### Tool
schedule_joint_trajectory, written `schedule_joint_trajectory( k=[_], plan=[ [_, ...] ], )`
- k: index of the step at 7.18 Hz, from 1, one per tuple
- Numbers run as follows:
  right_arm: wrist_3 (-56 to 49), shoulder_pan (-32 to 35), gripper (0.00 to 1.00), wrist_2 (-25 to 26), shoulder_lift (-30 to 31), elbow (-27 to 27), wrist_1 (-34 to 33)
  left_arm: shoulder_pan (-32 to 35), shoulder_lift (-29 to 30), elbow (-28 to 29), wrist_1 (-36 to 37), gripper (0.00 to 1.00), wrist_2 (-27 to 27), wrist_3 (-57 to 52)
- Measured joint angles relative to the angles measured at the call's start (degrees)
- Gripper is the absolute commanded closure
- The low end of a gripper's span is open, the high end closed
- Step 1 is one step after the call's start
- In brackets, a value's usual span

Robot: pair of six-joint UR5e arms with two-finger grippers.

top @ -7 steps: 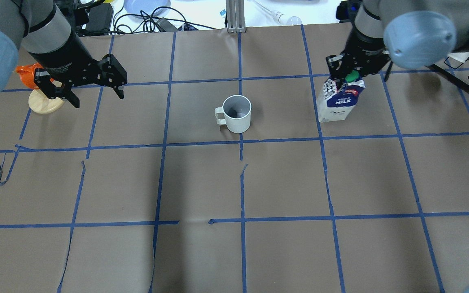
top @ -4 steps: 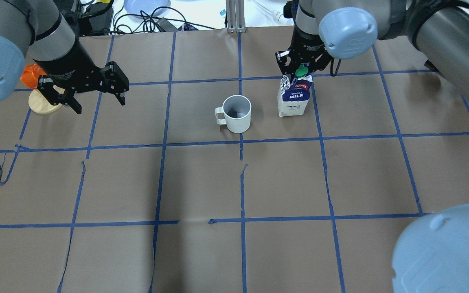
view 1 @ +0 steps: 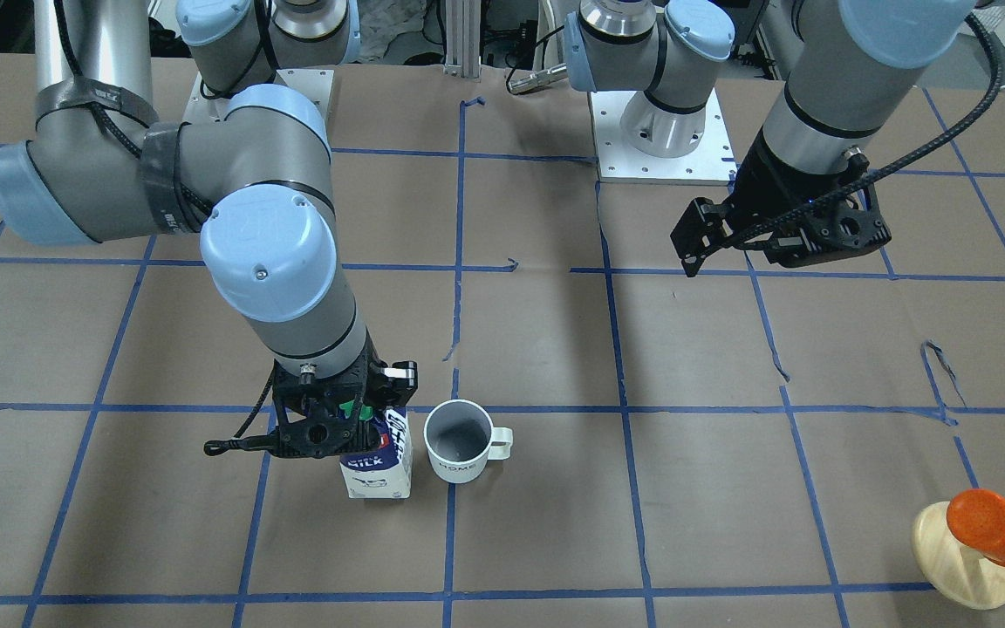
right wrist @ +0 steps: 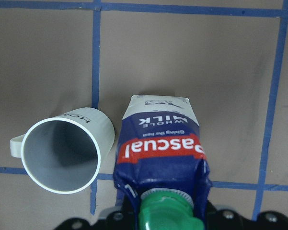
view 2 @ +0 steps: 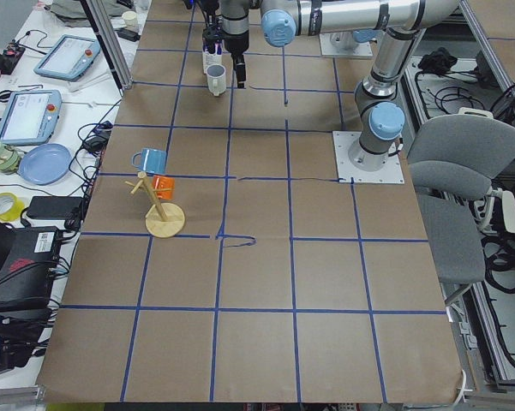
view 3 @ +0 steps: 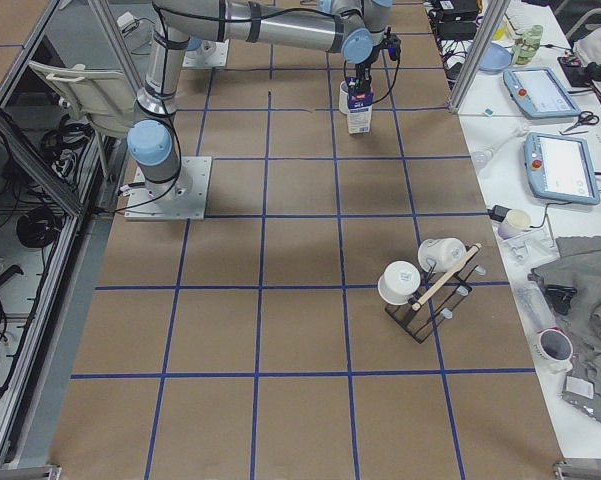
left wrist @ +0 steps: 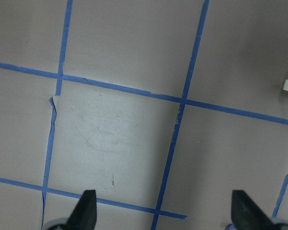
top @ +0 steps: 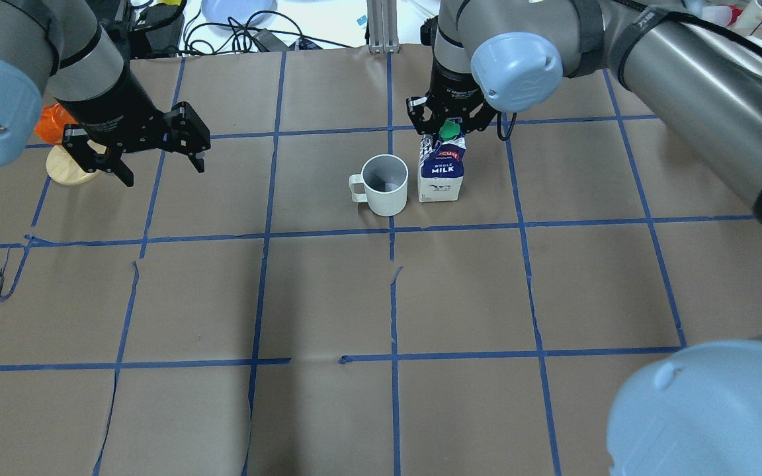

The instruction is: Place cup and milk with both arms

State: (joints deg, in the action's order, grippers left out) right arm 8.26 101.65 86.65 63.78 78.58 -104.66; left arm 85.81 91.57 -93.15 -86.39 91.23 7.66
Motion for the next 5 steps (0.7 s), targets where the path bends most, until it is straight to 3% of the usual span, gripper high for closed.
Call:
schedule_joint_trajectory(
  k=[1, 2, 5],
  plan=[
    [0.23, 0.27, 0.15, -0.19, -0.12, 0.1, -0.01, -0.02, 0.03, -0.01, 0.04, 0.0, 0.0, 0.01],
    [0.31, 0.4, 0.0, -0.22, -0.27, 0.12, -0.02, -0.02, 0.05, -0.01, 0.11, 0.0, 0.0, 0.05],
    [0.04, 0.38, 0.0, 0.54, 0.71, 0.03, 0.69, 0.03, -0.18, 0.2, 0.3, 0.0, -0.02, 0.07]
  ],
)
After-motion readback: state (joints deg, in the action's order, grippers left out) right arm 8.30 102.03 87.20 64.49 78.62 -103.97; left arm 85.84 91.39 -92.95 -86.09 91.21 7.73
